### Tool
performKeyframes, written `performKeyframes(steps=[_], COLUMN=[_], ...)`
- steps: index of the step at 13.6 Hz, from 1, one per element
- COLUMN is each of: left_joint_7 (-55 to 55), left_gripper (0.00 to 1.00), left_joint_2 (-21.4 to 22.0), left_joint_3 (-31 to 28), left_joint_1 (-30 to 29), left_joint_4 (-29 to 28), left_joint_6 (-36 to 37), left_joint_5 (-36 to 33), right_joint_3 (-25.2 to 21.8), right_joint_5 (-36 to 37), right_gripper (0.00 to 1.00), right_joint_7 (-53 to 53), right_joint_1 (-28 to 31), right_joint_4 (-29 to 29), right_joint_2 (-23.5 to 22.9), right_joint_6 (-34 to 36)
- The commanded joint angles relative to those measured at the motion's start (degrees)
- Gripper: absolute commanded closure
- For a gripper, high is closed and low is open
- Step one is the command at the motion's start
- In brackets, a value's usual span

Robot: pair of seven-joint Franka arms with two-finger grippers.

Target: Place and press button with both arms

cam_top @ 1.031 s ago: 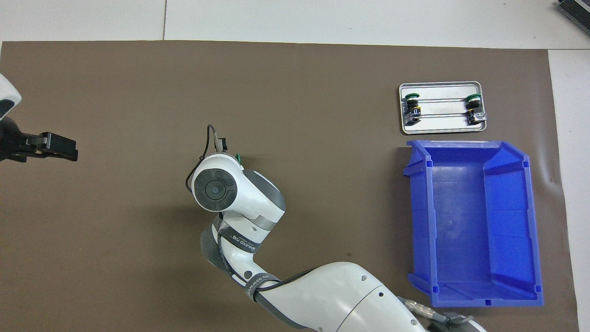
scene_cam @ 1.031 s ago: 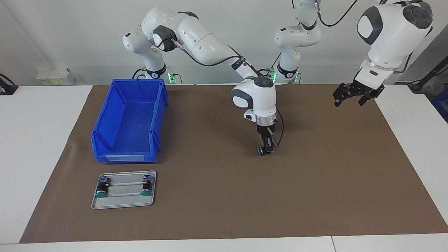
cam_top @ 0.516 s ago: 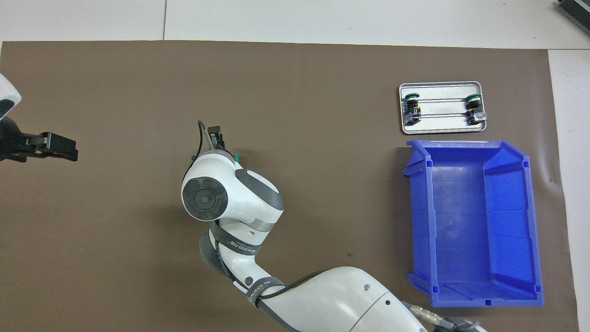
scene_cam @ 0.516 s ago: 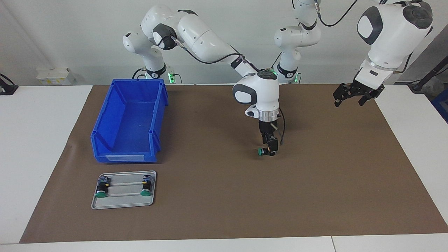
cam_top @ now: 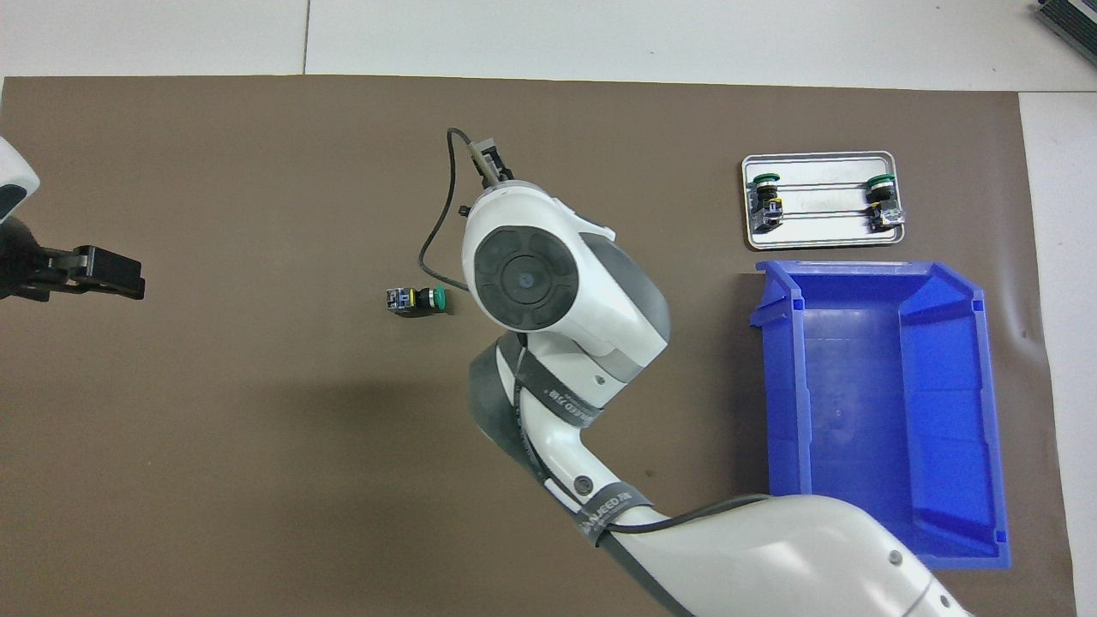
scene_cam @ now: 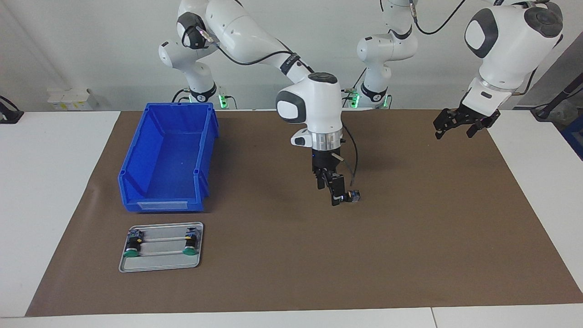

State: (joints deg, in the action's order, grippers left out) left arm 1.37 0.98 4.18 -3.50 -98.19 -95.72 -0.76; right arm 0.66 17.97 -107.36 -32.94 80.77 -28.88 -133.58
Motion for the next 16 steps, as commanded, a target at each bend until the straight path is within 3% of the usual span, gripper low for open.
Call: performKeyframes(steps=[1, 5, 9, 11, 13, 16], left_joint_7=[-0.14, 0.47, 1.35, 6.94, 20.81, 31.21], left_gripper=[0.0, 0.0, 0.0, 0.06, 0.08, 0.08], left_joint_2=[1.13, 1.66, 2.62, 2.71, 2.63, 2.45], left_joint_3=[0.04, -0.93, 0.04, 0.21, 1.18, 1.36], left_joint_1=[-0.37, -2.04, 1.46, 1.91, 3.48, 7.43], left_joint_4=[-0.69, -0.86, -0.42, -0.6, -0.77, -1.3], left_joint_6=[0.53, 2.63, 8.61, 8.36, 5.3, -0.95], left_joint_5=[0.59, 0.41, 0.33, 0.59, 0.68, 0.85], right_joint_3=[0.84, 0.84, 0.75, 0.75, 0.75, 0.66], right_joint_5=[-0.92, -2.31, -12.5, -13.49, -13.49, -13.66], right_gripper=[0.0, 0.0, 0.0, 0.0, 0.0, 0.0], right_joint_7=[13.18, 39.8, 69.07, 77.44, 84.57, 87.06], right_joint_1=[4.89, 11.31, 20.26, 24.14, 27.39, 29.51], right_joint_4=[10.19, 11.69, 11.69, 11.61, 11.52, 10.56], right_joint_2=[8.56, 12.0, 16.83, 19.55, 22.63, 26.76], right_joint_6=[0.07, 6.82, 15.08, 19.91, 24.75, 30.46])
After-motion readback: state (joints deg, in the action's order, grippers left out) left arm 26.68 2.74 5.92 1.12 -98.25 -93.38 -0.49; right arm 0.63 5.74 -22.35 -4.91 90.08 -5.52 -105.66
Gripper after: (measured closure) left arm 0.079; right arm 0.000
